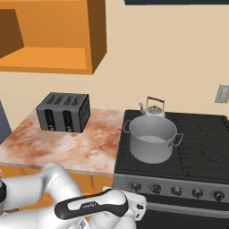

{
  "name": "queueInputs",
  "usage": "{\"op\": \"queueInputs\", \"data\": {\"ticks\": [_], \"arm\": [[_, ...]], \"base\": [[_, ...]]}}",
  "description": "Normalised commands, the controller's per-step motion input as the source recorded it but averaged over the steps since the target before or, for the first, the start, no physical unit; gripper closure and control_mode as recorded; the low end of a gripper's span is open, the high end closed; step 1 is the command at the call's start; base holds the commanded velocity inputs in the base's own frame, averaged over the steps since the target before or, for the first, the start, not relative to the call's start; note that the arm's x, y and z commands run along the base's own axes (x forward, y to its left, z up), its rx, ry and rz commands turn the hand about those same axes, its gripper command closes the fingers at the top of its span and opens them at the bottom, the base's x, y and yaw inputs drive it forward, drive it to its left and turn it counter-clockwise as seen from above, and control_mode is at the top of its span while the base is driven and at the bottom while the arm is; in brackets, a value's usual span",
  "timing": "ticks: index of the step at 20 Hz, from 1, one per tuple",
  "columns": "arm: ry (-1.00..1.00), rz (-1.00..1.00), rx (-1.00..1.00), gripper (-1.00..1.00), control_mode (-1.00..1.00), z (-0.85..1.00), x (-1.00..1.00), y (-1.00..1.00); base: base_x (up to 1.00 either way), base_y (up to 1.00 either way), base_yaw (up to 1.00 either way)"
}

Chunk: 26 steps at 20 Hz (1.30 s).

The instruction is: Pick the kettle from the cabinet and place it on a stove burner. Then pick the pot from the counter and place it on another stove burner. Finally, turn both burners on.

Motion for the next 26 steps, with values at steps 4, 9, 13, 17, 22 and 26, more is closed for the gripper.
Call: {"op": "queueInputs", "data": {"ticks": [4, 9, 13, 17, 22, 26], "arm": [[-0.04, 0.00, -0.05, -1.00, -1.00, -0.06, 0.07, -0.18], [-0.05, 0.00, -0.03, -1.00, -1.00, -0.10, 0.12, -0.03], [-0.05, 0.00, -0.02, -1.00, -1.00, -0.18, 0.11, 0.00], [-0.03, 0.00, -0.01, -1.00, -1.00, -0.18, 0.14, -0.04], [-0.03, 0.00, 0.00, -1.00, -1.00, -0.11, 0.05, -0.22], [-0.03, 0.00, -0.01, -1.00, -1.00, -0.05, 0.03, -0.21]], "base": [[0.00, 0.00, 0.00], [0.00, 0.00, 0.00], [0.00, 0.00, 0.00], [0.00, 0.00, 0.00], [0.00, 0.00, 0.00], [0.00, 0.00, 0.00]]}}
